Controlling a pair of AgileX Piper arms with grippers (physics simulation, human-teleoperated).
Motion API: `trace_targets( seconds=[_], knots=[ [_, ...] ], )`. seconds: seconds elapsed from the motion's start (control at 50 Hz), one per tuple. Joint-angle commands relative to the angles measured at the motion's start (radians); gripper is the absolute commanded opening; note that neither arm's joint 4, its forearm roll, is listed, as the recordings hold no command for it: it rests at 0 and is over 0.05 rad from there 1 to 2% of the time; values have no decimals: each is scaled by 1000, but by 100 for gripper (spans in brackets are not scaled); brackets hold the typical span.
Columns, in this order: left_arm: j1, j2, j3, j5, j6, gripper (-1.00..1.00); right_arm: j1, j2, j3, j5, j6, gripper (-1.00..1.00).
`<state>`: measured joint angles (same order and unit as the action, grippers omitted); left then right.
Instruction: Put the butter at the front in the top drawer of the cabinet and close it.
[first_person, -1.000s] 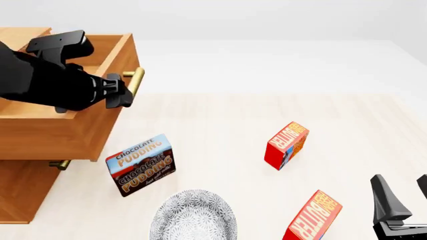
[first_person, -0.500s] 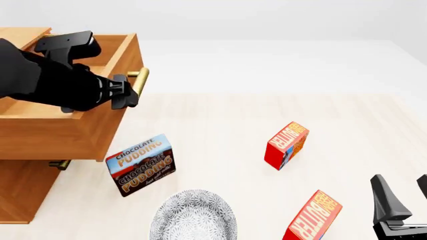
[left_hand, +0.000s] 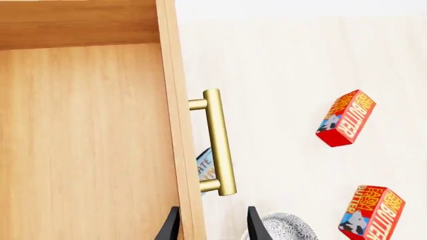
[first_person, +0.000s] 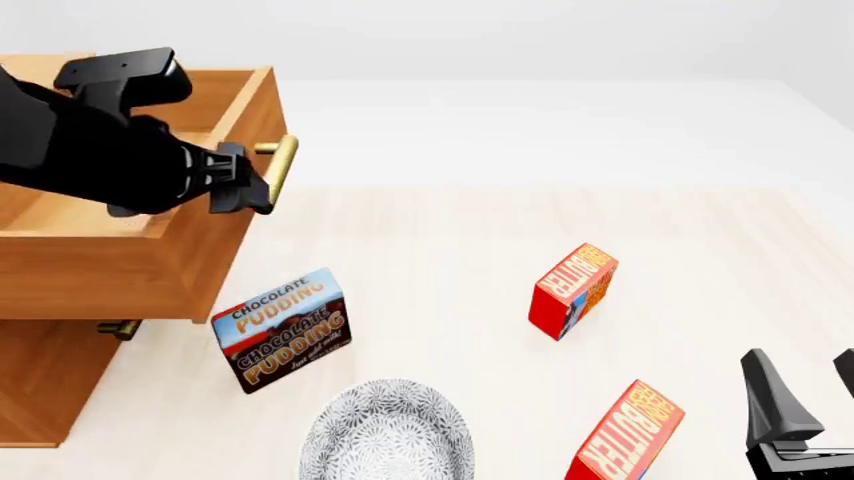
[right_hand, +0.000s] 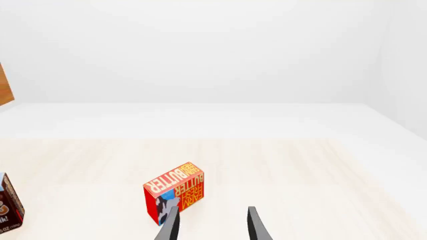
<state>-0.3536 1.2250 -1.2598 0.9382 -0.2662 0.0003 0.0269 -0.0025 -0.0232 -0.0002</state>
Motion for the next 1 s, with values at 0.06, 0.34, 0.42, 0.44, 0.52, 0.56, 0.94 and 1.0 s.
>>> trace_targets(
  seconds=[0.06,0.34,0.42,0.44,0.52,0.56,0.94,1.0],
  knots=[
    [18,-27,-48,67,51,100,0,-8,1,6,0,100],
    [29,-56,-82,115,99,100,0,-7,1,6,0,100],
    [28,-72,-102,137,119,100,0,-8,1,6,0,100],
    [28,-76,-104,143,123,100,0,-8,1,6,0,100],
    [32,-91,-120,151,144,100,-1,-7,1,6,0,100],
    [28,-96,-120,151,152,100,-1,-7,1,6,0,100],
    [-84,-102,-123,65,217,100,0,-7,1,6,0,100],
    [-97,-111,-113,44,227,100,0,-8,1,6,0,100]
  ],
)
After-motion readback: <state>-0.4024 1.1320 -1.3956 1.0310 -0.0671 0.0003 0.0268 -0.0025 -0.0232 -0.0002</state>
